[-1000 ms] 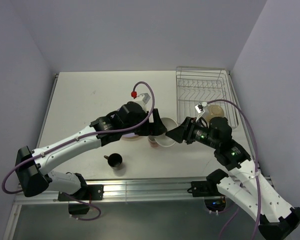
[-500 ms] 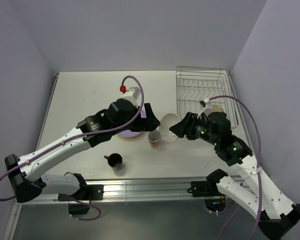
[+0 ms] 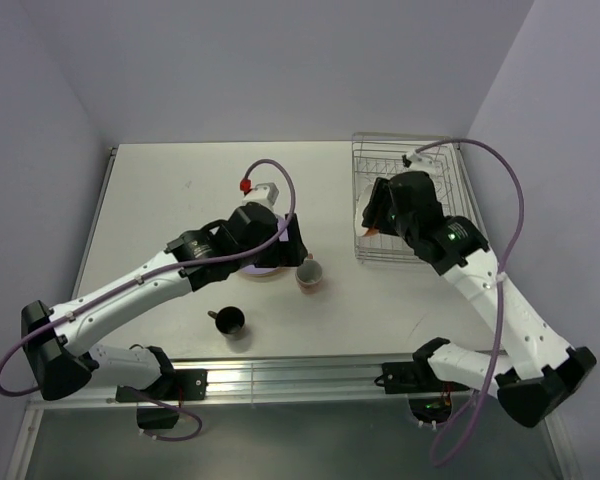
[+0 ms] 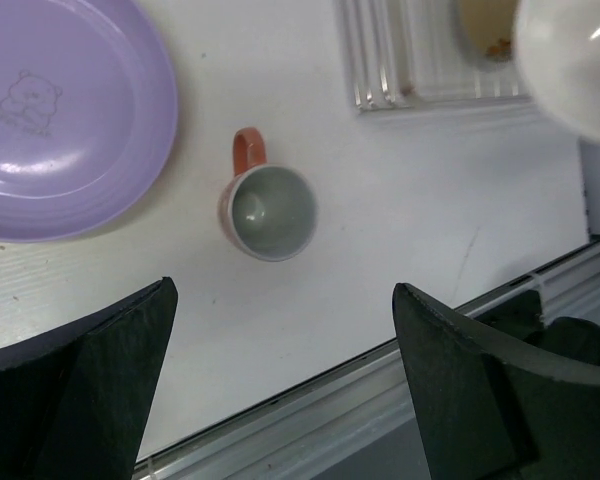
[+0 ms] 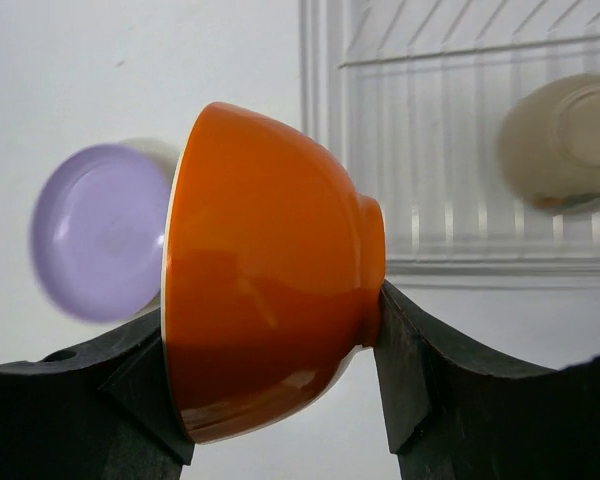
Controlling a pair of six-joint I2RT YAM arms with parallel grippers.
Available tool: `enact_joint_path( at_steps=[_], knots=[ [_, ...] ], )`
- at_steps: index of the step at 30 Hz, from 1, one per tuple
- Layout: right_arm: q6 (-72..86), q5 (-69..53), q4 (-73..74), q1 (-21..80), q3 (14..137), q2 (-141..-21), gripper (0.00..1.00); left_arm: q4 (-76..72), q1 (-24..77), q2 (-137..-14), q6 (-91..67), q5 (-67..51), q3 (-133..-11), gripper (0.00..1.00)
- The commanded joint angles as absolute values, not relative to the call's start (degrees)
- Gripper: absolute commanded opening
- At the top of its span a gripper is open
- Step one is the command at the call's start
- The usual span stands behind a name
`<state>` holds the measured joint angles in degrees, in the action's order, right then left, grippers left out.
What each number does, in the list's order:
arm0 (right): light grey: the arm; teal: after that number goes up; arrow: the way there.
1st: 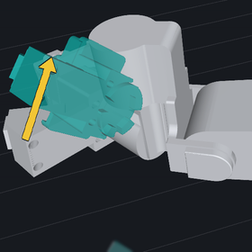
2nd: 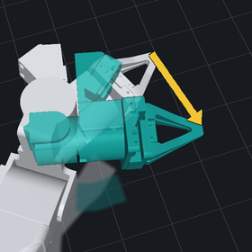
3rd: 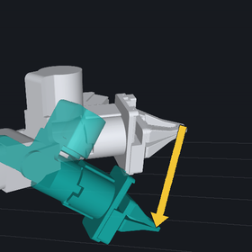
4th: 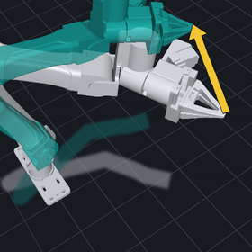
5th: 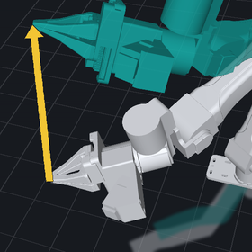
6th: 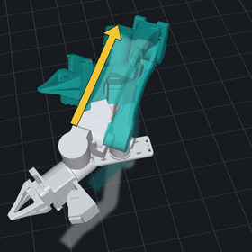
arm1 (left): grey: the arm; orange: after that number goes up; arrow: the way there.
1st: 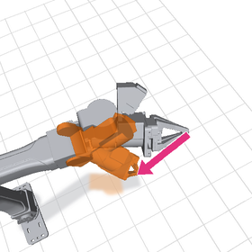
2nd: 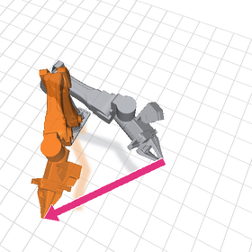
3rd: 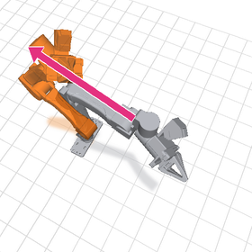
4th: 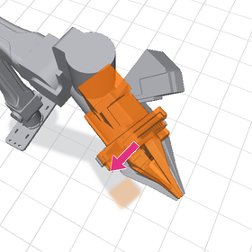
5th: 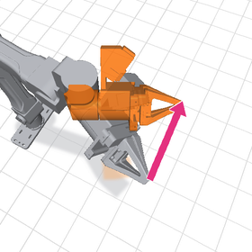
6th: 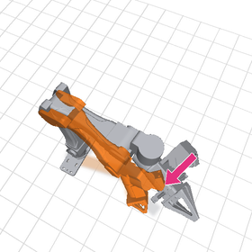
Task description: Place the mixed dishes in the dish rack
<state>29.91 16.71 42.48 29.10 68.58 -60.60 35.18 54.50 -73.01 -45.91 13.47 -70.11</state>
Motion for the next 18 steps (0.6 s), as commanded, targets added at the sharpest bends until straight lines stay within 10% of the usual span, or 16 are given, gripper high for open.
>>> enact_joint_path(
  at_steps=[1, 18],
  knots=[
    [26.28, 30.90, 45.61, 28.92, 75.66, -66.52, 0.00, 34.81, 54.23, -74.00, -45.18, 14.59, -69.00, 0.95],
    [23.55, 56.07, 58.36, 27.69, 91.75, -100.53, 0.00, 30.67, 51.15, -75.06, -43.68, 10.90, -64.60, 0.93]
  ],
)
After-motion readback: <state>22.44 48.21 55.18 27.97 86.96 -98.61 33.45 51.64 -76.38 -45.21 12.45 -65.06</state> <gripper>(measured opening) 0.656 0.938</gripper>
